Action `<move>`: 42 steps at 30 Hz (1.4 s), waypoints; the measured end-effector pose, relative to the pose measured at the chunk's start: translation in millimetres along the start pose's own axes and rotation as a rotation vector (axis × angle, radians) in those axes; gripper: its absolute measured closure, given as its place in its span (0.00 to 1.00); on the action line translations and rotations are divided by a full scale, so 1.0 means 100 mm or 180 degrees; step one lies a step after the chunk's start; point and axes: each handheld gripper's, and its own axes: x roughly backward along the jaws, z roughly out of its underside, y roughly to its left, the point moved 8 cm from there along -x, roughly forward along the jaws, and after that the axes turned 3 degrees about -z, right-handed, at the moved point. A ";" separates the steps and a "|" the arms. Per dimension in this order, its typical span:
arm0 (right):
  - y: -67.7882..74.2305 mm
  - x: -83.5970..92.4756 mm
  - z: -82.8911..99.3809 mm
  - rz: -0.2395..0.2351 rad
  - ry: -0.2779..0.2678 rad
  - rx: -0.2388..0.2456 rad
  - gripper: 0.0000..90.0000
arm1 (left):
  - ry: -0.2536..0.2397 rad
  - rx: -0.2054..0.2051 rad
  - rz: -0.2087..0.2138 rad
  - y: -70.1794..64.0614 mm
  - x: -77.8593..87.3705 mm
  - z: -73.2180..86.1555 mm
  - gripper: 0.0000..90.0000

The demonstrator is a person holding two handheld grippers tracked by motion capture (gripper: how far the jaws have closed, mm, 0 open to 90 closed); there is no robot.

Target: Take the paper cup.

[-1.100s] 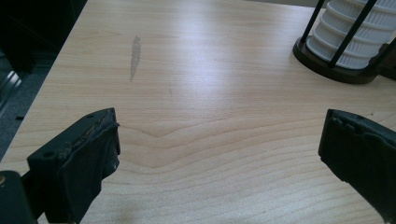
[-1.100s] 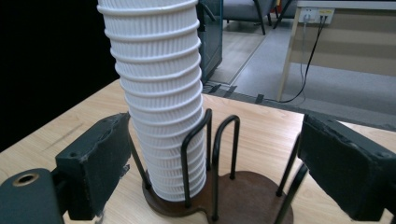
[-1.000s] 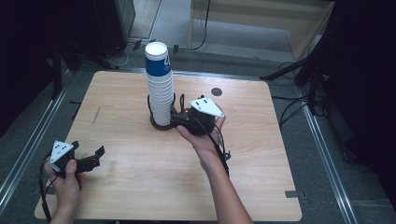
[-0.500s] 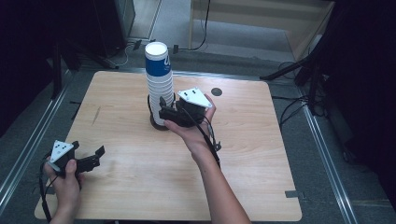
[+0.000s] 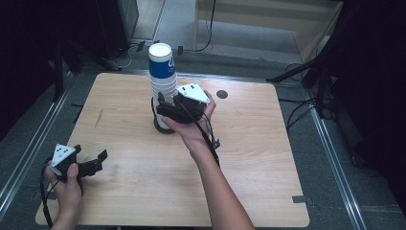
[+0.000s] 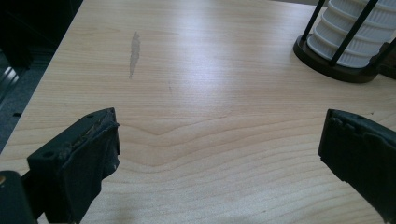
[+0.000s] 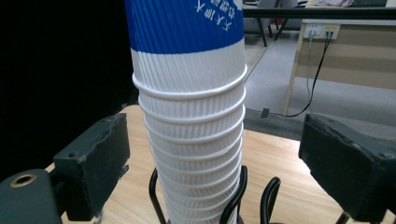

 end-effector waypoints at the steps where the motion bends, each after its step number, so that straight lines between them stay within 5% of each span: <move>1: 0.00 -0.01 -0.01 0.0003 -0.0006 0.0001 0.10 | -0.0001 0.0002 0.0000 0.00 0.00 0.00 0.00; 42: 0.13 -0.49 -0.36 0.0065 -0.0178 0.0037 0.07 | 0.0027 0.0021 0.0042 0.00 -0.01 0.00 0.00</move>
